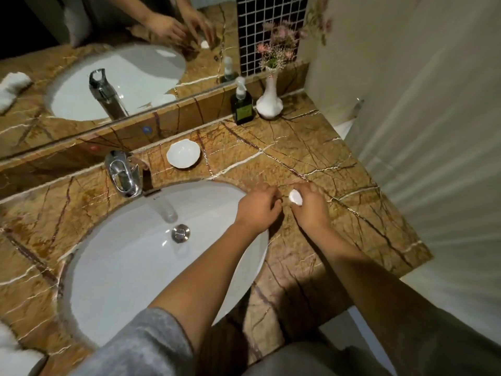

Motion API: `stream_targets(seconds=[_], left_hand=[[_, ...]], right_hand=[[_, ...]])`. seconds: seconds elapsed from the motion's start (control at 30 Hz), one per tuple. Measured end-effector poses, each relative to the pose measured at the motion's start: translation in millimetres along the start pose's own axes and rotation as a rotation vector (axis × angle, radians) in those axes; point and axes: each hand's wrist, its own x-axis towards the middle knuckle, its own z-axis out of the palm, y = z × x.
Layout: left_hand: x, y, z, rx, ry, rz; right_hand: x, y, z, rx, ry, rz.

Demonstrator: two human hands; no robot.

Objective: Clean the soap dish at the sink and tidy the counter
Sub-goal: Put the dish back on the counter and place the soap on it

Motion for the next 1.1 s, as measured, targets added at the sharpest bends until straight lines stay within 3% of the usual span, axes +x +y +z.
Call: stream_targets(seconds=[0.3, 0.53, 0.8, 1.1], left_hand=[[-6, 6, 6, 0.052, -0.036, 0.009], [-4, 16, 13, 0.072, -0.044, 0.075], [-12, 4, 12, 0.073, -0.034, 0.033], [-13, -21, 2, 0.073, -0.010, -0.017]], right_hand=[[-11, 8, -14, 0.067, 0.065, 0.029], [-36, 27, -22, -0.036, -0.026, 0.041], [-37, 24, -19, -0.078, -0.050, -0.034], [-41, 29, -17, -0.069, -0.038, 0.004]])
